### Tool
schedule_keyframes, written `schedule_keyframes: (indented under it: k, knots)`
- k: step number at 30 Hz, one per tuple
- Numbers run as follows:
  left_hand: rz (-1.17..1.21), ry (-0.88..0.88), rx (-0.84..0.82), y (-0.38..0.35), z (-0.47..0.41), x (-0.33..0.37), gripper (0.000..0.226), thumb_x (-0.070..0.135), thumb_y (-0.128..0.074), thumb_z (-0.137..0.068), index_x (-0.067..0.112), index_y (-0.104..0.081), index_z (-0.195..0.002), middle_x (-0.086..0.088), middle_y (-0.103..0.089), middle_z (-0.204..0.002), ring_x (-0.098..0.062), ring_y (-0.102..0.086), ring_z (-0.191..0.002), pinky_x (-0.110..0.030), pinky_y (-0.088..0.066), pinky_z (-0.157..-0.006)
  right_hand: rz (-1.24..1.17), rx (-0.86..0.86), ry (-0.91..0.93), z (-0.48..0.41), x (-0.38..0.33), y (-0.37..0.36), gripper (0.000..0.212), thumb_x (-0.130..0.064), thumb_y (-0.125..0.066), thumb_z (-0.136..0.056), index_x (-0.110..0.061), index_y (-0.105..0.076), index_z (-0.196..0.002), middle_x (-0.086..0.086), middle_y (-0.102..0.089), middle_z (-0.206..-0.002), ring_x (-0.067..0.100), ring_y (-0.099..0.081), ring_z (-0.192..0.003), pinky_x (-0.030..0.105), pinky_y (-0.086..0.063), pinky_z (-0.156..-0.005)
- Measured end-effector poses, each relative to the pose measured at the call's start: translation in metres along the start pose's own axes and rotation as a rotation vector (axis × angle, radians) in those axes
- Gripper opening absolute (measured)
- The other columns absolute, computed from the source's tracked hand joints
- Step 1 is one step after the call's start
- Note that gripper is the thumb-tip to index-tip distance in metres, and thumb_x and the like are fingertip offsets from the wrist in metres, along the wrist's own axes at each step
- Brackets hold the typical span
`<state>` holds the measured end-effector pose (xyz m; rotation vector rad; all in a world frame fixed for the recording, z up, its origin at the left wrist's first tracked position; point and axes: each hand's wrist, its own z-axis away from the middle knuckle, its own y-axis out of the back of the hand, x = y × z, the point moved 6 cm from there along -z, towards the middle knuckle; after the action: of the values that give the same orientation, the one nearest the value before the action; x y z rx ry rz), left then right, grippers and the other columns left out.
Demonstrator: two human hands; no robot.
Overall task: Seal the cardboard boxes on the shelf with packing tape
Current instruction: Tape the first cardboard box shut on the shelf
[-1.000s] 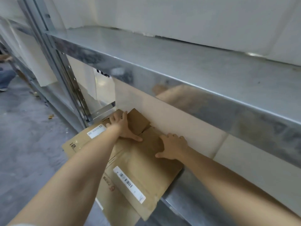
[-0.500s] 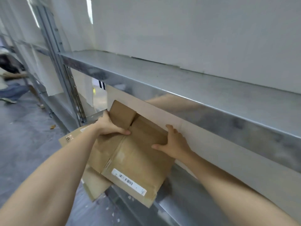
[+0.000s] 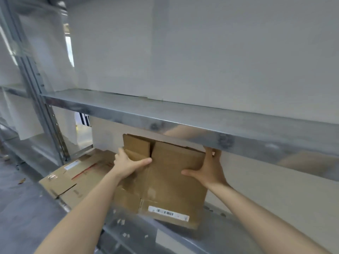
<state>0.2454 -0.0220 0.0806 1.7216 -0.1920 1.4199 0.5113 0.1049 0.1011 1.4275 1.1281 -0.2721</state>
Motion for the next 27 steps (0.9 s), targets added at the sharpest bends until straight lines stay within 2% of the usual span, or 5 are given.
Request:
schedule_keyframes:
  k: [9, 14, 19, 23, 27]
  knots:
    - [0.164, -0.213, -0.544, -0.132, 0.093, 0.039, 0.139, 0.039, -0.096, -0.042, 0.028, -0.010, -0.150, 0.005, -0.035, -0.146, -0.019, -0.037, -0.135, -0.034, -0.037, -0.108, 0.129, 0.193, -0.085, 0.088, 0.055, 0.093, 0.121, -0.030, -0.092, -0.054, -0.031, -0.018, -0.148, -0.005, -0.006, -0.147, 0.029, -0.023, -0.135, 0.039, -0.039, -0.107]
    - [0.206, -0.293, -0.618, -0.182, 0.134, 0.054, 0.144, 0.057, -0.090, -0.043, 0.035, 0.001, -0.151, 0.002, -0.032, -0.146, -0.017, -0.042, -0.131, -0.039, -0.044, -0.106, 0.134, 0.216, -0.043, 0.139, 0.083, 0.116, 0.108, -0.014, -0.081, -0.068, -0.024, -0.012, -0.150, 0.003, -0.019, -0.150, 0.026, -0.029, -0.137, 0.029, -0.032, -0.108]
    - [0.374, -0.473, -0.659, -0.220, 0.173, 0.081, 0.113, 0.018, -0.087, -0.067, 0.034, -0.004, -0.142, 0.008, -0.031, -0.143, -0.012, -0.045, -0.128, -0.024, -0.051, -0.093, 0.144, 0.337, -0.122, 0.171, 0.108, 0.162, 0.105, -0.021, -0.085, -0.066, -0.024, -0.019, -0.148, 0.003, -0.039, -0.147, 0.024, -0.043, -0.131, 0.031, -0.041, -0.104]
    - [0.410, -0.438, -0.708, -0.246, 0.201, 0.096, 0.101, 0.038, -0.086, -0.065, 0.042, -0.016, -0.138, 0.013, -0.038, -0.137, -0.010, -0.048, -0.123, -0.032, -0.049, -0.099, 0.232, 0.336, -0.214, 0.191, 0.125, 0.191, 0.094, -0.042, -0.085, -0.065, -0.020, -0.035, -0.141, 0.000, -0.045, -0.143, 0.020, -0.046, -0.128, 0.031, -0.041, -0.104]
    - [0.465, -0.318, -0.564, -0.253, 0.213, 0.115, 0.061, 0.062, -0.050, -0.087, 0.029, -0.035, -0.135, 0.007, -0.046, -0.134, -0.013, -0.042, -0.128, -0.028, -0.033, -0.103, 0.356, 0.287, -0.189, 0.208, 0.135, 0.215, 0.071, -0.062, -0.075, -0.067, -0.023, -0.055, -0.123, -0.007, -0.039, -0.142, 0.015, -0.046, -0.124, 0.031, -0.044, -0.099]
